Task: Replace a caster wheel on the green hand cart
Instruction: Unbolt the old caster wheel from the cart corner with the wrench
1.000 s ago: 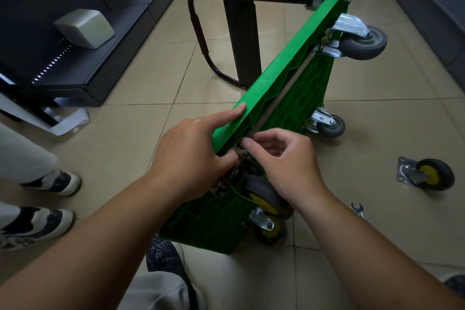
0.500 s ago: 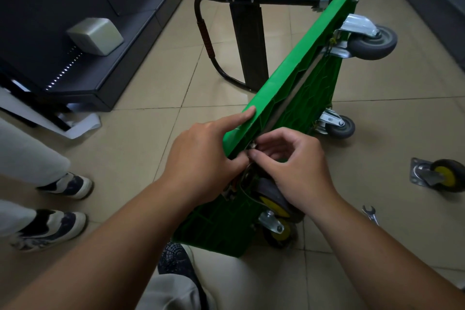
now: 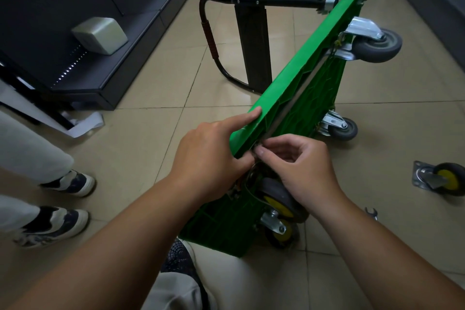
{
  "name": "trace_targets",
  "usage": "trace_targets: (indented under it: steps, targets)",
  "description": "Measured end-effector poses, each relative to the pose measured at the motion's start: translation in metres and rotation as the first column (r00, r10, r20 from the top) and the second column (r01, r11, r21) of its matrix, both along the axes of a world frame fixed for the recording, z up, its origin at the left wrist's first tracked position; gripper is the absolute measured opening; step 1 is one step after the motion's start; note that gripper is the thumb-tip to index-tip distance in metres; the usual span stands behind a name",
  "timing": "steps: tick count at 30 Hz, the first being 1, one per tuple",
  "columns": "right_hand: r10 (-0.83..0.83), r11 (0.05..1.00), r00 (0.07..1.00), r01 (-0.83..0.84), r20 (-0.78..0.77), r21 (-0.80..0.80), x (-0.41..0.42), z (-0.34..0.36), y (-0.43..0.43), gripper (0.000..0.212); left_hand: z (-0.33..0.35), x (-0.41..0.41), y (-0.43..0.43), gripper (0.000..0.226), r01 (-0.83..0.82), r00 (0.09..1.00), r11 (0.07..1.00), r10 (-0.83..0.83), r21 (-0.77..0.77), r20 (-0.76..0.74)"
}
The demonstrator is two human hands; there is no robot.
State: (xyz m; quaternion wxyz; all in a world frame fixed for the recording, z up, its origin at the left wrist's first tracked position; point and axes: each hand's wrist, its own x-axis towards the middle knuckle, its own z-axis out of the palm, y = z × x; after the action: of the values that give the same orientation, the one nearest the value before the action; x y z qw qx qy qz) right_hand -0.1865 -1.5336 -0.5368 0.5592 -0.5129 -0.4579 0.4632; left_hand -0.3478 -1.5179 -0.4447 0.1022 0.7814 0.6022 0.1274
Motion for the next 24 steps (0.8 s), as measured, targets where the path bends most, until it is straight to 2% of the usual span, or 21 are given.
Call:
trace_targets:
  steps: [9, 16, 24]
  targets:
    - [0.01, 1.0, 0.999, -0.011, 0.042, 0.012, 0.0001, -0.0012, -0.0012, 0.018, 0.0005, -0.0005, -0.0001, 0.072, 0.005, 1.0, 1.0, -0.005, -0.008, -0.003]
    - [-0.023, 0.998, 0.998, 0.02, 0.061, 0.055, 0.0011, 0.0018, 0.0, 0.004, 0.0006, -0.0017, 0.0002, 0.071, 0.011, 1.0, 0.999, -0.011, -0.042, 0.003]
    - [0.019, 0.997, 1.0, -0.02, -0.016, -0.077, 0.0022, 0.0031, 0.0023, 0.012, -0.0001, -0.0042, 0.0018, 0.069, 0.007, 1.0, 0.999, -0.007, -0.033, -0.005]
